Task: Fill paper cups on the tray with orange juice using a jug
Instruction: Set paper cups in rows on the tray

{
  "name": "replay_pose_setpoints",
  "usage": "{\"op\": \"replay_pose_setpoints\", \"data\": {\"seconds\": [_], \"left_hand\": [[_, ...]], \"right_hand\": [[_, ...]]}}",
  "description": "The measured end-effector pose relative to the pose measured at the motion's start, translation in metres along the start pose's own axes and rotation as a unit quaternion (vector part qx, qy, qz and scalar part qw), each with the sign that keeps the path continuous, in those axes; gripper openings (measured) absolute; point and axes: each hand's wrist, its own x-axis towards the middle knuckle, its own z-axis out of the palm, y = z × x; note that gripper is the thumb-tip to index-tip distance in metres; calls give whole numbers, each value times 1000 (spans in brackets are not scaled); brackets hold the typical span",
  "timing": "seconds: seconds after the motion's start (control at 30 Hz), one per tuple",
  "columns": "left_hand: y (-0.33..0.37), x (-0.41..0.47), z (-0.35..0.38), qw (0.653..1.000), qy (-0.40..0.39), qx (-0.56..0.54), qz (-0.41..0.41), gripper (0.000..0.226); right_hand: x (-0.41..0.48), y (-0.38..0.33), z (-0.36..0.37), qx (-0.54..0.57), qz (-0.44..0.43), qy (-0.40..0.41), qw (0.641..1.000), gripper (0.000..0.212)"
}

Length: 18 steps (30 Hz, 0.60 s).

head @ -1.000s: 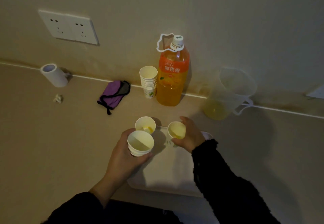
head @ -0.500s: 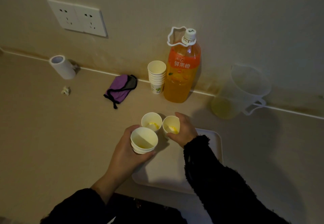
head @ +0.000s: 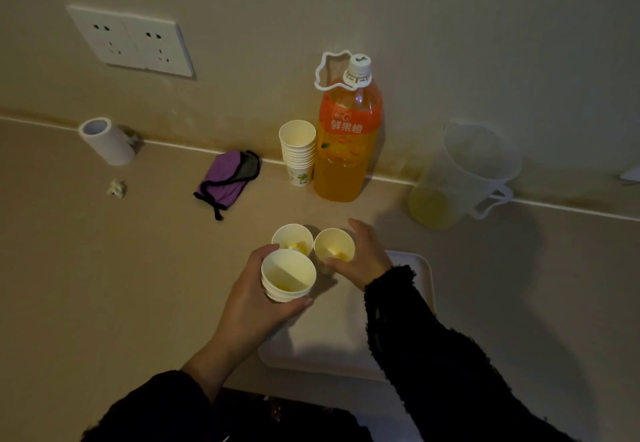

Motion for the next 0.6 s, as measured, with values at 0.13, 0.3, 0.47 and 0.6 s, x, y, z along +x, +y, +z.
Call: {"op": "replay_pose_setpoints", "data": {"seconds": [0.13, 0.3, 0.47, 0.6], "left_hand": [[10, 5, 8, 1000, -26, 6, 1, 91], [22, 12, 28, 997, -66, 34, 10, 88], [35, 14, 49, 995, -92, 29, 6, 86], [38, 16, 56, 991, -132, 30, 16, 78]], "right_hand": [[-12, -13, -26, 69, 13, 71, 995, 82], [-43, -43, -63, 64, -28, -85, 994, 72], [-61, -45, -64, 12, -63, -93, 994, 74], [-70, -35, -68, 18, -23, -54, 998, 69]]}}
